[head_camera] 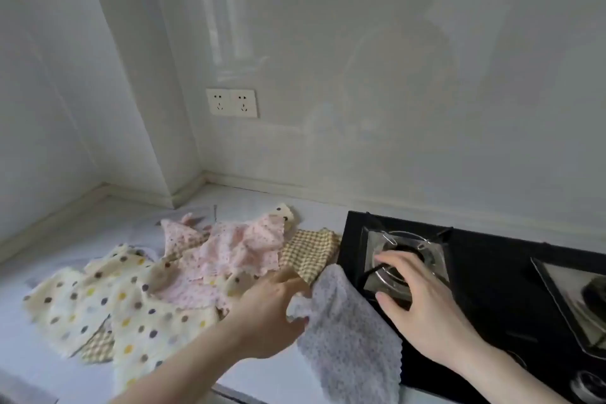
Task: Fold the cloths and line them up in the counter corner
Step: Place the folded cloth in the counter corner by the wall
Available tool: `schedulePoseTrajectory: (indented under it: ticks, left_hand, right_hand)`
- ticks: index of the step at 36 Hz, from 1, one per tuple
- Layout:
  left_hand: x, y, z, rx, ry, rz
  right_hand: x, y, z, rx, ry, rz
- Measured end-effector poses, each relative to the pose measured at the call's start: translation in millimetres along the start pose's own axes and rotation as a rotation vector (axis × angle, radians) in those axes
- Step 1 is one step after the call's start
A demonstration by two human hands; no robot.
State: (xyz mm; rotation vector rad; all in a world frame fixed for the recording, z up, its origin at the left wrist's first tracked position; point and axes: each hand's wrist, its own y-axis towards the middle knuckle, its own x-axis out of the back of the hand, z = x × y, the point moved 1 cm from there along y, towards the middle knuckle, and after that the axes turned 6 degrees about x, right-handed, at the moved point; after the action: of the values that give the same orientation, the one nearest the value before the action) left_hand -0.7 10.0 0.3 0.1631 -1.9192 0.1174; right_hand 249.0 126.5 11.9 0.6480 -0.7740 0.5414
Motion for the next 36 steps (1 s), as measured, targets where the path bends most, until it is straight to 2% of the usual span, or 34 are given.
schedulePoseTrajectory:
  ticks: [4, 6, 10, 14, 17, 20, 24, 29, 32, 36]
  left_hand:
    - [-51.7, 8.6, 3.3, -0.067, 0.099, 0.111]
    - [-76.4, 11.5, 14.0, -0.099, 0.172, 0.106]
    - [-115.6, 22.5, 40.8, -0.159, 0.231, -0.044]
    - [-134.6, 21.2, 51.8, -0.130, 0.104, -0.228]
    - [-141.6, 3.9, 47.6, -0.047, 0.019, -0.334]
    - [-140.7, -19.0, 30.4, 0.002, -0.006, -0.392]
    - [-128.0, -48.8, 1.7, -0.008, 0.033, -0.378]
    - [-98.0, -75.3, -26.8, 0.014, 0.089, -0.376]
    - [-80.0, -88.0, -38.3, 0.028, 0.178, -0.350]
    - [-56.3, -103.7, -50.2, 0.082, 0.206, -0.296]
  right_hand:
    - [-41.2, -20.2, -34.0, 0.020, 0.006, 0.075]
    - [-62.8, -32.9, -50.2, 0.037, 0.004, 0.074]
    - [-88.3, -57.4, -70.6, 0.047, -0.021, 0.075]
    - [-107.3, -85.4, -76.3, 0.030, -0.043, 0.110]
    - [-119.1, -110.5, -71.7, 0.056, -0.122, 0.107]
    - [-124.3, -135.6, -58.4, 0.048, -0.163, 0.106]
    - [-126.0, -166.6, -43.1, 0.037, -0.256, 0.153]
    - [-118.3, -189.9, -25.6, 0.022, -0.325, 0.005]
    - [-106.6, -196.9, -15.6, -0.097, -0.223, -0.095]
    - [-70.9, -190.3, -4.1, -0.125, -0.069, -0.293]
